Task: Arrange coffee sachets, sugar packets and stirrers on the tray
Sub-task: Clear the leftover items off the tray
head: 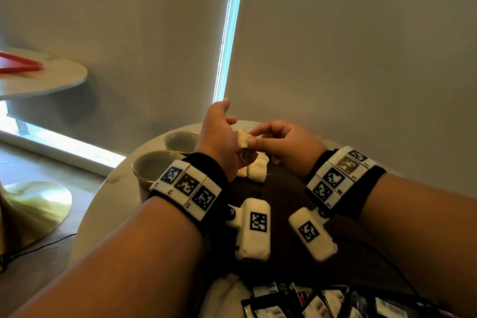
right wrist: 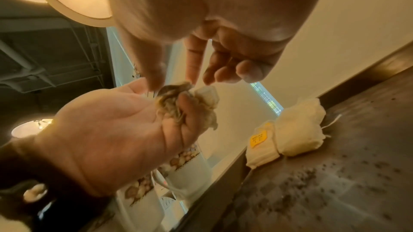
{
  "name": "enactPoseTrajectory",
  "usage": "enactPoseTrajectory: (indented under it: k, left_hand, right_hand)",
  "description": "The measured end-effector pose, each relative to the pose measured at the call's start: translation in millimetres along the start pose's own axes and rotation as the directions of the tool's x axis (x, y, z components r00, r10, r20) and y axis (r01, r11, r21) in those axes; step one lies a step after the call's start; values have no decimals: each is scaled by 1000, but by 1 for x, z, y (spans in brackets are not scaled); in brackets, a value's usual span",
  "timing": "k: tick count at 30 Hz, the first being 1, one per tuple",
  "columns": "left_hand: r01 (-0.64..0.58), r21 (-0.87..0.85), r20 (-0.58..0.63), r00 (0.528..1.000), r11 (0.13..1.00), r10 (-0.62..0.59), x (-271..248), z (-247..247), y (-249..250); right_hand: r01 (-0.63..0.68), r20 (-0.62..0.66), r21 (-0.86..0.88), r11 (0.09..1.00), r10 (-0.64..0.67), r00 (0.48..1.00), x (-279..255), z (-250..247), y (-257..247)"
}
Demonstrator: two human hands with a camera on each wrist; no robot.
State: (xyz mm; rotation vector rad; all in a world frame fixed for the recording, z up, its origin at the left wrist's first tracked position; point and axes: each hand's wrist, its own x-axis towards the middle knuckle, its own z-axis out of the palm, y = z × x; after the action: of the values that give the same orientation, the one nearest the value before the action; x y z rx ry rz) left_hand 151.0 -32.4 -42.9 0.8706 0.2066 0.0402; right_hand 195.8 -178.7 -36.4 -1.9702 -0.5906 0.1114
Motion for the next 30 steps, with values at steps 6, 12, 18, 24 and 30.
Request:
enactPoseTrajectory:
  k: [6, 12, 18, 24, 30]
  left_hand:
    - [12, 16, 29, 999, 1000, -12, 3, 0, -2]
    - [17, 113, 32, 999, 993, -21, 3, -1, -2]
    - [-32, 347, 13, 999, 937, 29, 2, 3, -2]
    - [-108, 465, 71, 994, 878, 84, -3, -2, -3]
    - [-147, 498, 81, 989, 855, 122, 1, -4, -6]
  right_hand:
    - [-10, -60, 7, 1000, 10, 998, -1, 0, 3]
    - [-46, -126, 109, 993, 59, 990, 1, -7, 7]
    - [-103, -107, 348, 932, 149, 983, 2, -7, 7]
    - [-163, 67, 445, 881, 149, 987, -5, -1, 5]
    - [-204, 69, 436, 876, 194, 979, -6, 1, 5]
